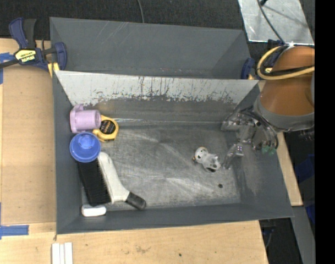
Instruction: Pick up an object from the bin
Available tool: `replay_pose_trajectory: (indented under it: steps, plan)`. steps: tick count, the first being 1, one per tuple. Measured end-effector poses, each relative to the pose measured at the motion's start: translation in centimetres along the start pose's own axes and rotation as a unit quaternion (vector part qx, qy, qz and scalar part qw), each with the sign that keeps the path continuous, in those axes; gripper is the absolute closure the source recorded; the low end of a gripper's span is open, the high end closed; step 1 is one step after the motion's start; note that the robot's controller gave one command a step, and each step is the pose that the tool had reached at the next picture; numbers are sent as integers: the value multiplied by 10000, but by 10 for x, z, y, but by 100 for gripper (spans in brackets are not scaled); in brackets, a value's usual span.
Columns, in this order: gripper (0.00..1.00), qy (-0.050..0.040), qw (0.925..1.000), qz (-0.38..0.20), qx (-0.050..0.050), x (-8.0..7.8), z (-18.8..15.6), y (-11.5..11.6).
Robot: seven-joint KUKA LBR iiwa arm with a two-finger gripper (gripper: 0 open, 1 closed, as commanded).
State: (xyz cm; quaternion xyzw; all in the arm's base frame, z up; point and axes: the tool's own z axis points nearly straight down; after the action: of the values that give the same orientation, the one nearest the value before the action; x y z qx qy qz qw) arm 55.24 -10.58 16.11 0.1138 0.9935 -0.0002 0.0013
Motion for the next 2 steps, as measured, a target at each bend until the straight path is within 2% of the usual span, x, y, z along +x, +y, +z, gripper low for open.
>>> replay_pose_trajectory:
  steps: [1, 2]
  plan:
    - [0, 3, 9993, 379, -1, 0, 24, 14]
    - [0, -14, 9929, 1186, -6, -4, 71, 27]
